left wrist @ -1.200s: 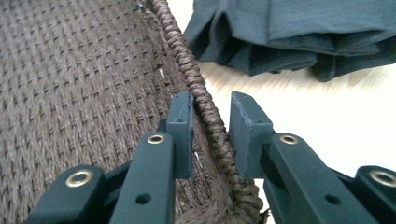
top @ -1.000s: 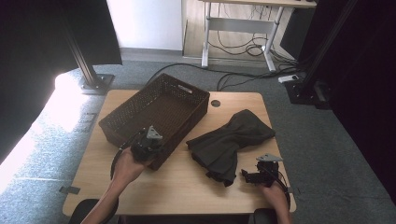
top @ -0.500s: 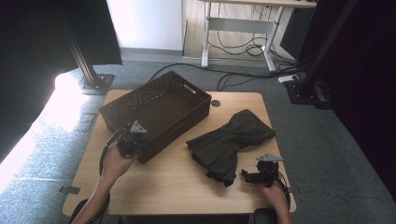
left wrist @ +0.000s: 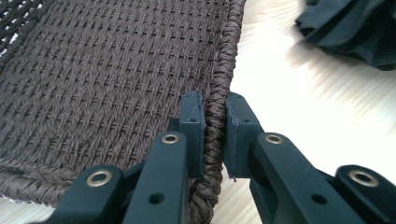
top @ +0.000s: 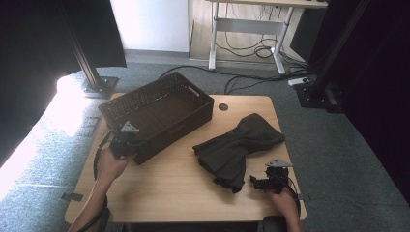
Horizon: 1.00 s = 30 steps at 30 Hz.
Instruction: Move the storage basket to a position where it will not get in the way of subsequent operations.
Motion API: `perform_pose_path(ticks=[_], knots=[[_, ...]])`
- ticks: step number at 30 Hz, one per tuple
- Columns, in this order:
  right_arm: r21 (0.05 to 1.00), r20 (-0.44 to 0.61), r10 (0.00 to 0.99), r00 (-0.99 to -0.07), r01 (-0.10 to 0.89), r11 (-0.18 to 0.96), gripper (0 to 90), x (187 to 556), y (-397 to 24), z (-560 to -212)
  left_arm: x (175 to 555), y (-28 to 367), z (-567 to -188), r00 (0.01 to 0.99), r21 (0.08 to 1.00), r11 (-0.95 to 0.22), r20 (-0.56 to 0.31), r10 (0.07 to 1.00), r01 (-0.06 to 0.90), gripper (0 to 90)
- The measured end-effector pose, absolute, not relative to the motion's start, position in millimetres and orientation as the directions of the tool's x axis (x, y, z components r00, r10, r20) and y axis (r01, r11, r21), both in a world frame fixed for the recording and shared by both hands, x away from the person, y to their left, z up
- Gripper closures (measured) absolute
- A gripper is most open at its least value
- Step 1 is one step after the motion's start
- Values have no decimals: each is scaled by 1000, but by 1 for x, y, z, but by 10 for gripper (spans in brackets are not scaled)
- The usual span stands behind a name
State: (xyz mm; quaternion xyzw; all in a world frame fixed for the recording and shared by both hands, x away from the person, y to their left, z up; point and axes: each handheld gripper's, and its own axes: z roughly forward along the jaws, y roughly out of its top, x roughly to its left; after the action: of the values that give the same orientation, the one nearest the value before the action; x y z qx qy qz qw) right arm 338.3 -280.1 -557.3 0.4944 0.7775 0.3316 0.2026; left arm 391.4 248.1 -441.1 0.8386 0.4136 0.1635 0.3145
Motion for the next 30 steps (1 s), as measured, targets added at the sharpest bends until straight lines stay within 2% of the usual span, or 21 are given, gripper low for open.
perform_pose_path(ticks=[30], knots=[[718, 11, 903, -429, 632, 292, 0, 338, -280, -557, 419, 310, -441, 454, 669, -334, -5, 891, 664, 788]])
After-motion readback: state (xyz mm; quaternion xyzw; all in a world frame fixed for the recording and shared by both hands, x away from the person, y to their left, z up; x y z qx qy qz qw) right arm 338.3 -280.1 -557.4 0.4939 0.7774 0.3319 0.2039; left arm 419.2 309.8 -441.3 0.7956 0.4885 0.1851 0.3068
